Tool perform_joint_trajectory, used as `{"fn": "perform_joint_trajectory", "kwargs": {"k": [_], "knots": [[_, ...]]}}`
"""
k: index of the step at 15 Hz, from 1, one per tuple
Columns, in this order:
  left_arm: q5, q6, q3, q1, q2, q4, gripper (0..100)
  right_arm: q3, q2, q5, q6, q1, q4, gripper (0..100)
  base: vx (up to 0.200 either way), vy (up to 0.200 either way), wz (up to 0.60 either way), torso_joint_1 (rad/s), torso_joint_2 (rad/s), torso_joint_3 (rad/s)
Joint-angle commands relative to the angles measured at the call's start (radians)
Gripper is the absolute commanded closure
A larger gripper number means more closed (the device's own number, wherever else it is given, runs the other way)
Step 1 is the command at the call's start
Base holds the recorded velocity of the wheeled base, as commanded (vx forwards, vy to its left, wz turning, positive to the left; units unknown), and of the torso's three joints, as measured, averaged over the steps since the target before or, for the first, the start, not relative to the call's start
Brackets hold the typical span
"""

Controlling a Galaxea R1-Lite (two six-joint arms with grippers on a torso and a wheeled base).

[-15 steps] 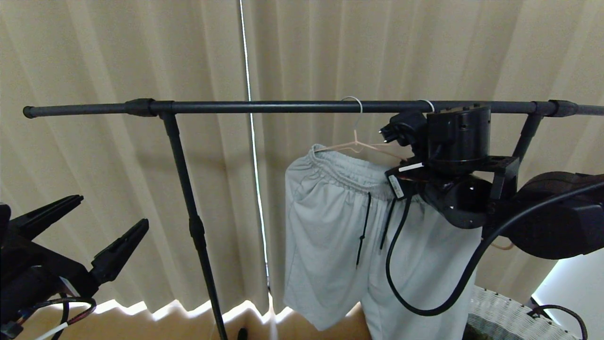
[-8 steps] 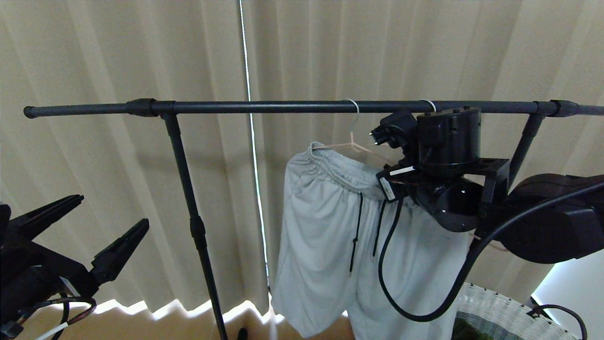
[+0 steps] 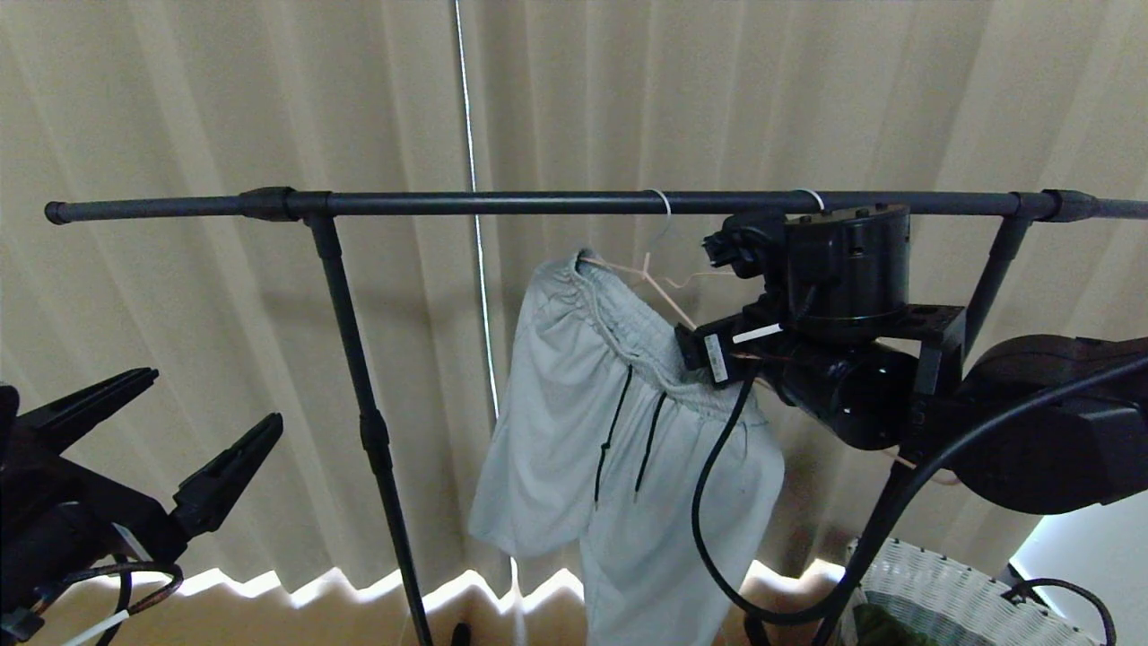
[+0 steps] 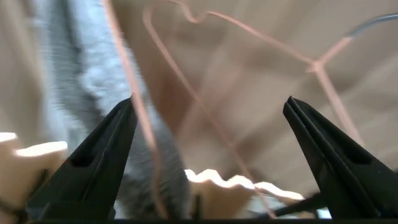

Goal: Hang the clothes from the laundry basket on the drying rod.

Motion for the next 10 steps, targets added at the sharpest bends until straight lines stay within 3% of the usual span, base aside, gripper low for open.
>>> {"fn": "perform_joint_trajectory", "kwargs": {"k": [1, 5, 10], "knots": [[0.000, 0.000, 0.000, -0.001, 0.002, 0.001, 0, 0.000, -0.007, 0.010, 0.011, 0.004, 0.000, 0, 0.000, 0.000, 0.00, 0.000, 0.00, 0.000], [-0.005, -0.001, -0.003, -0.002, 0.008, 0.001, 0, 0.015, -0.056, 0.105, 0.115, 0.004, 0.001, 0, 0.000, 0.000, 0.00, 0.000, 0.00, 0.000], [-0.029, -0.001, -0.022, -0.002, 0.048, 0.021, 0, 0.149, -0.245, 0.229, 0.151, -0.001, 0.000, 0, 0.000, 0.000, 0.00, 0.000, 0.00, 0.000]]}}
